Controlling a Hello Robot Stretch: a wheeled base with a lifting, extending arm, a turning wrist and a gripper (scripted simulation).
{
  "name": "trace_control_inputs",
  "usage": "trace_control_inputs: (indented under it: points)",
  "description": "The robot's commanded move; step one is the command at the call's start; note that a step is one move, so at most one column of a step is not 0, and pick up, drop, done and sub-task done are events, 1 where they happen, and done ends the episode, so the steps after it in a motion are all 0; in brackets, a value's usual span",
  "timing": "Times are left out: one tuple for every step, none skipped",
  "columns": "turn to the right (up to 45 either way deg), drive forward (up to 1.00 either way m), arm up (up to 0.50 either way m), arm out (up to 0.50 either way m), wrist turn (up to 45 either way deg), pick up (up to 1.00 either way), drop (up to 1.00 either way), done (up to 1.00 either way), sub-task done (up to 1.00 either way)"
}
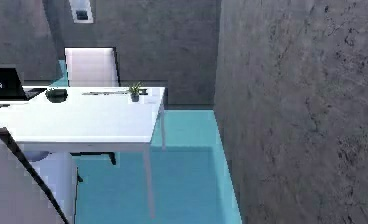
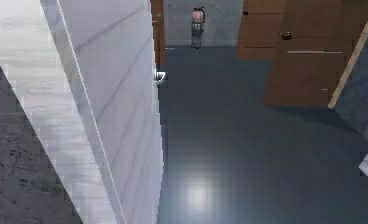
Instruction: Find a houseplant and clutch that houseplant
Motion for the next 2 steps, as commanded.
trace_control_inputs:
  points:
    - [0.0,0.9,0.0,0.0,0.0,0.0,0.0,0.0,0.0]
    - [-45.0,0.0,0.0,0.0,0.0,0.0,0.0,0.0,0.0]
